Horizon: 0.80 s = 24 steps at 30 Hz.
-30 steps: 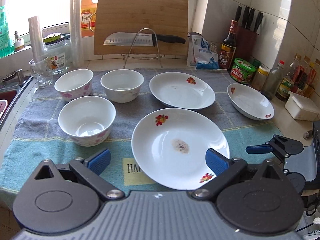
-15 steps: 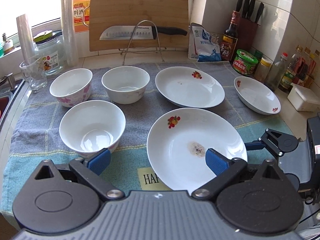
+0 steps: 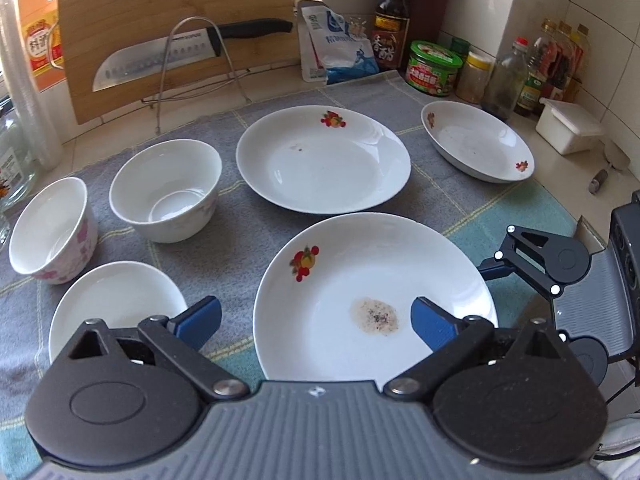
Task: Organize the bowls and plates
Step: 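Move the left tool to the large white plate with the brown stain, then grip the stained plate's rim with the left tool and lift it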
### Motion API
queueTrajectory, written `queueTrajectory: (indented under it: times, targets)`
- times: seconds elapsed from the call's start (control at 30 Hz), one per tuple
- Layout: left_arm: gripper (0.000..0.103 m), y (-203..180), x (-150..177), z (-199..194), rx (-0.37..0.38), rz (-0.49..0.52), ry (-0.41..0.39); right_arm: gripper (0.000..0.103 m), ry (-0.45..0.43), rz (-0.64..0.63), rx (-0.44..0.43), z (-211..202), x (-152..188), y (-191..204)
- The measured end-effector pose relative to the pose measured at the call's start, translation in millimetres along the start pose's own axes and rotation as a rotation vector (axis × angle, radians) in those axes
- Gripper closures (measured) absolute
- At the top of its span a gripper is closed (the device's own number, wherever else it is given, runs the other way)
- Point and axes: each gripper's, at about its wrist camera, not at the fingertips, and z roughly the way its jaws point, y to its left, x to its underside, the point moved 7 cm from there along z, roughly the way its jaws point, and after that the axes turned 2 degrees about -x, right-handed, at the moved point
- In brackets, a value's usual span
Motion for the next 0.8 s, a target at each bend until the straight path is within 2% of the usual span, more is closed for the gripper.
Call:
queueTrajectory:
  times: [0.2, 0.3, 0.43, 0.6, 0.8]
  targets:
    - [0.005, 5, -17, 29, 0.096, 0.054, 0.086, 0.000, 0.006, 0.011, 0.005, 0, 0, 0]
    - [0.010, 8, -23, 44, 0.144, 0.077, 0.147, 0.000, -0.001, 0.020, 0.014, -1, 1, 0]
    - [0.011, 8, -24, 59, 0.208, 0.104, 0.229, 0.000, -0.013, 0.020, 0.017, -2, 3, 0]
    - [0.014, 4, -23, 71, 0.256, 0.159, 0.306, 0.000, -0.020, 0.027, 0.032, -3, 4, 1]
    - [0.019, 2, -16, 77, 0.290, 0.154, 0.375, 0.000, -0.021, 0.022, 0.044, -4, 5, 3]
